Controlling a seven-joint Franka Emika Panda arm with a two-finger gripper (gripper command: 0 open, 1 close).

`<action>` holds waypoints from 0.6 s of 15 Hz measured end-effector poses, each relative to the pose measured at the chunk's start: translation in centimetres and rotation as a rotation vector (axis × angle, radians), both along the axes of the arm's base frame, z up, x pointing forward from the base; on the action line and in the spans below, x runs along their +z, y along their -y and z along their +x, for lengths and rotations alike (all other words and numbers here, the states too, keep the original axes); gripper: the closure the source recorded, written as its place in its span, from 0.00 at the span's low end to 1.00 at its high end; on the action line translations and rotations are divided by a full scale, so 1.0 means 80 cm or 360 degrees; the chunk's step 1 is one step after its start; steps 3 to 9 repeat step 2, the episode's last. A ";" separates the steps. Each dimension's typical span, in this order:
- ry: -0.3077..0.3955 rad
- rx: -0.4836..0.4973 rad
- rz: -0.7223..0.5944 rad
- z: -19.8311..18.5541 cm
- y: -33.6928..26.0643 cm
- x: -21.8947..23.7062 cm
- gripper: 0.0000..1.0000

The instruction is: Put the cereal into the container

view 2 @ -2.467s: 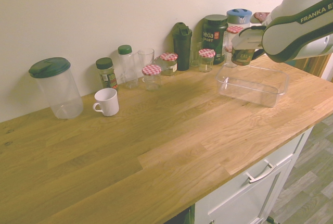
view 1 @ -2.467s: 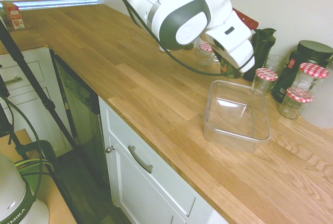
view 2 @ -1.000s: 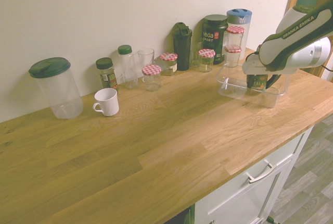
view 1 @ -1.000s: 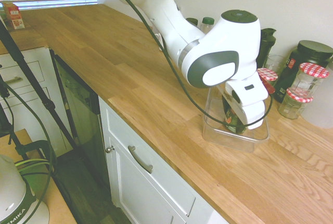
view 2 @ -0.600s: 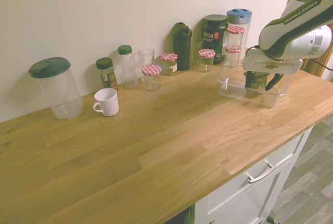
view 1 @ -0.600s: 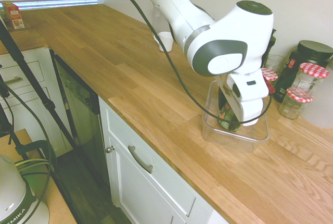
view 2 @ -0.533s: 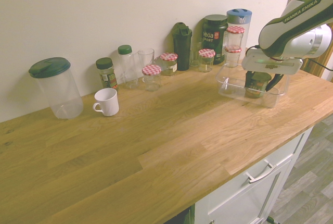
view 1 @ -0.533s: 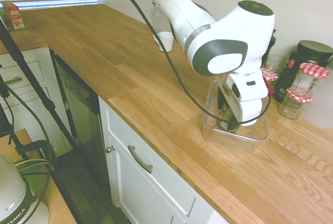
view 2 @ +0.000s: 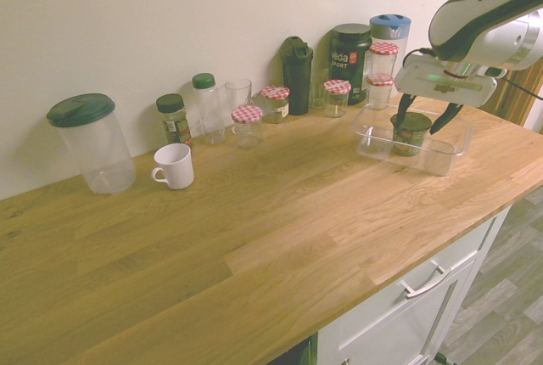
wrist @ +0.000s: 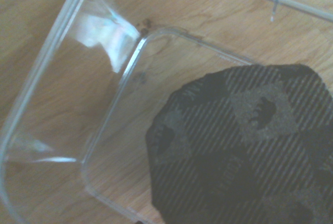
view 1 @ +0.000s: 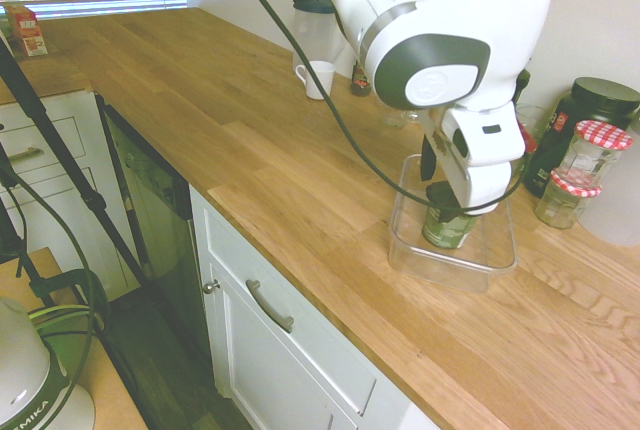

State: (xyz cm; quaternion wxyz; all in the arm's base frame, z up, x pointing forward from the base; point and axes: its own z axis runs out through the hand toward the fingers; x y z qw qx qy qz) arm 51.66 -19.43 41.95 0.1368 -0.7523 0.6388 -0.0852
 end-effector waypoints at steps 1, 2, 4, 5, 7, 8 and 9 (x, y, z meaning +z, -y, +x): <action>0.0012 0.0003 0.0009 0.000 0.000 0.011 0.00; 0.0026 0.0003 0.0011 0.000 0.000 0.018 0.00; 0.0026 0.0003 0.0011 0.000 0.000 0.018 0.00; 0.0026 0.0003 0.0011 0.000 0.000 0.018 0.00; 0.0026 0.0003 0.0011 0.000 0.000 0.018 0.00; 0.0026 0.0003 0.0011 0.000 0.000 0.018 0.00; 0.0026 0.0003 0.0011 0.000 0.000 0.018 0.00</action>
